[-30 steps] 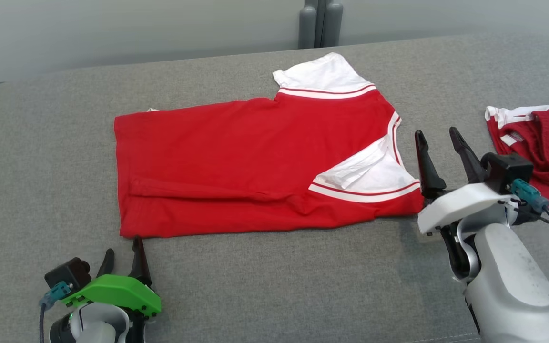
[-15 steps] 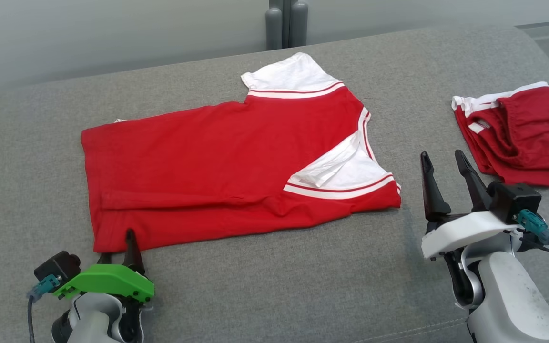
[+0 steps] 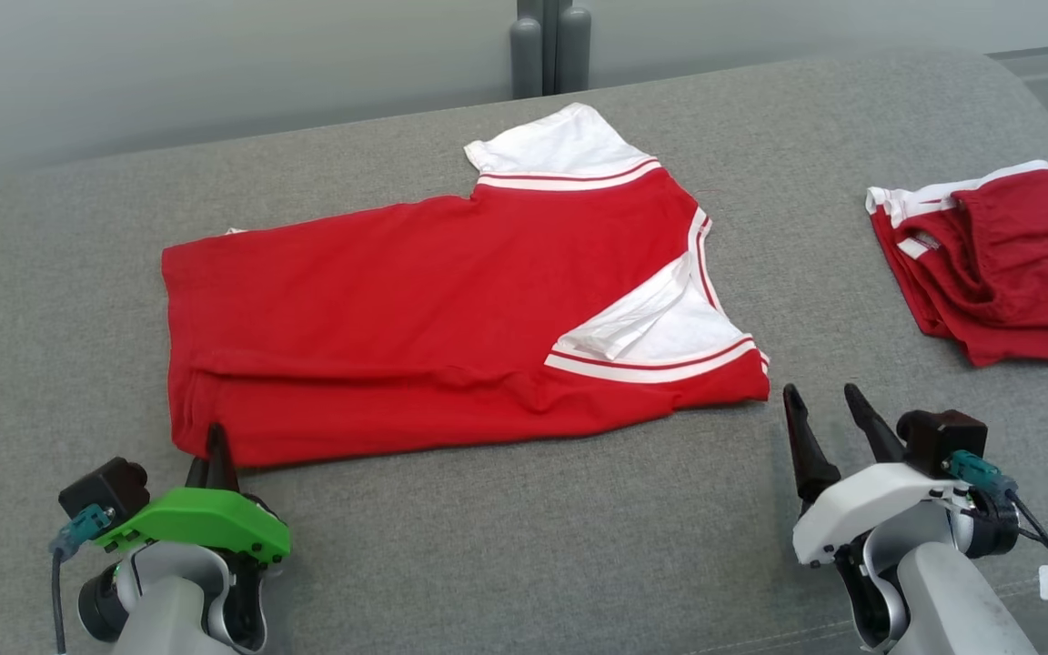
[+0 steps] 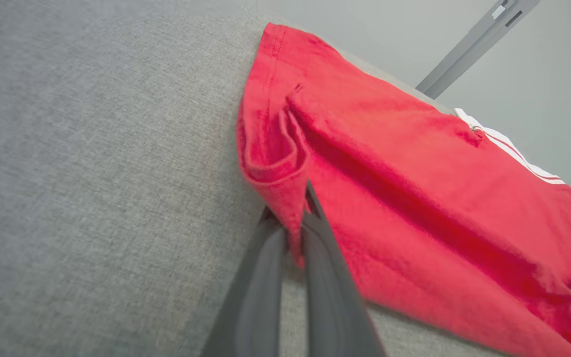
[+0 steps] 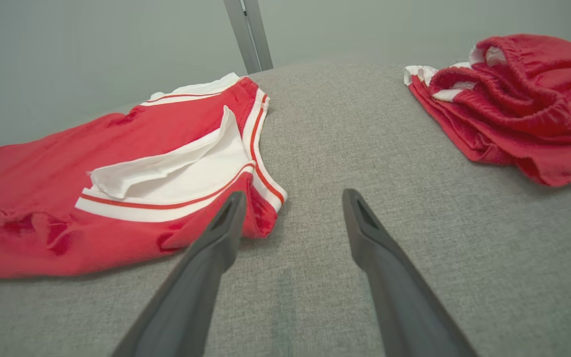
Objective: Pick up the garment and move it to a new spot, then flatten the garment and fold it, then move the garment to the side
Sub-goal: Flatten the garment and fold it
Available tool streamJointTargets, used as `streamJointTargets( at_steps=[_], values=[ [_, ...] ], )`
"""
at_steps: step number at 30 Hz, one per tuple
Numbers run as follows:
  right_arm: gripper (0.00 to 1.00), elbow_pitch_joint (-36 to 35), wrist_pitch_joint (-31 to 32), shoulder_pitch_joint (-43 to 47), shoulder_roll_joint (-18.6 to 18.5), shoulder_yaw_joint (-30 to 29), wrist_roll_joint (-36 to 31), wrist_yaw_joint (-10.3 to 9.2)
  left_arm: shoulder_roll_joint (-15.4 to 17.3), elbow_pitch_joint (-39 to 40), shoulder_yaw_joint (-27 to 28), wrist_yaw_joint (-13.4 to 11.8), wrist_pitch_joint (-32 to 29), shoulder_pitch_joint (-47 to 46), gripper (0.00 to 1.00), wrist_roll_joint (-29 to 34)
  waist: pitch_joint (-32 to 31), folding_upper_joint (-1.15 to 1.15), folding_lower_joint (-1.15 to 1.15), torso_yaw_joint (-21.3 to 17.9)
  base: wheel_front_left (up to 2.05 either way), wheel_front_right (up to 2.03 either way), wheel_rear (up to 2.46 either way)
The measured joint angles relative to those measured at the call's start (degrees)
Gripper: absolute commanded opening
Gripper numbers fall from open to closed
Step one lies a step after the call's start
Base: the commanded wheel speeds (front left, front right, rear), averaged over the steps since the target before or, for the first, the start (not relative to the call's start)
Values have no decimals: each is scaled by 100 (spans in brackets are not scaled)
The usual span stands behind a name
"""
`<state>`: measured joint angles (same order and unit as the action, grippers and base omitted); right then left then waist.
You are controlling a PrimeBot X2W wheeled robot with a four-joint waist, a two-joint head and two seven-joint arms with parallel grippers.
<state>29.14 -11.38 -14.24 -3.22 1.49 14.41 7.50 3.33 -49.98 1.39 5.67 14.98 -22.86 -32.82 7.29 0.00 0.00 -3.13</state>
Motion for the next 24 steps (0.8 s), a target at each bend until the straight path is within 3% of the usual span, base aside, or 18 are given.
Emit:
streamJointTargets(
  at_steps=[6, 19, 20, 21, 23, 24],
  values=[
    [100, 672, 123, -302, 32, 64, 44, -1, -15, 205, 7, -36, 5, 241, 0, 196, -8, 0, 0, 144, 0, 0, 0],
    [100, 2171, 62, -1221, 42, 792, 1283, -1, -53, 263, -99, -36, 5, 224, 0, 229, 100, 0, 0, 367, 0, 0, 0],
    [90, 2257, 37, -1282, 41, 834, 1380, -1, -54, 266, -102, -36, 5, 221, 0, 229, 107, 0, 0, 372, 0, 0, 0],
    [48, 2326, 15, -1343, 41, 880, 1467, -1, -54, 268, -103, -36, 5, 217, 0, 229, 113, 0, 0, 374, 0, 0, 0],
    [11, 2451, -44, -1447, 41, 967, 1566, -1, -55, 271, -112, -36, 5, 213, 0, 221, 117, 0, 0, 371, 0, 0, 0],
    [0, 2501, -74, -1494, 43, 1002, 1616, -1, -55, 278, -114, -36, 5, 212, 0, 216, 117, 0, 0, 367, 0, 0, 0]
  ],
)
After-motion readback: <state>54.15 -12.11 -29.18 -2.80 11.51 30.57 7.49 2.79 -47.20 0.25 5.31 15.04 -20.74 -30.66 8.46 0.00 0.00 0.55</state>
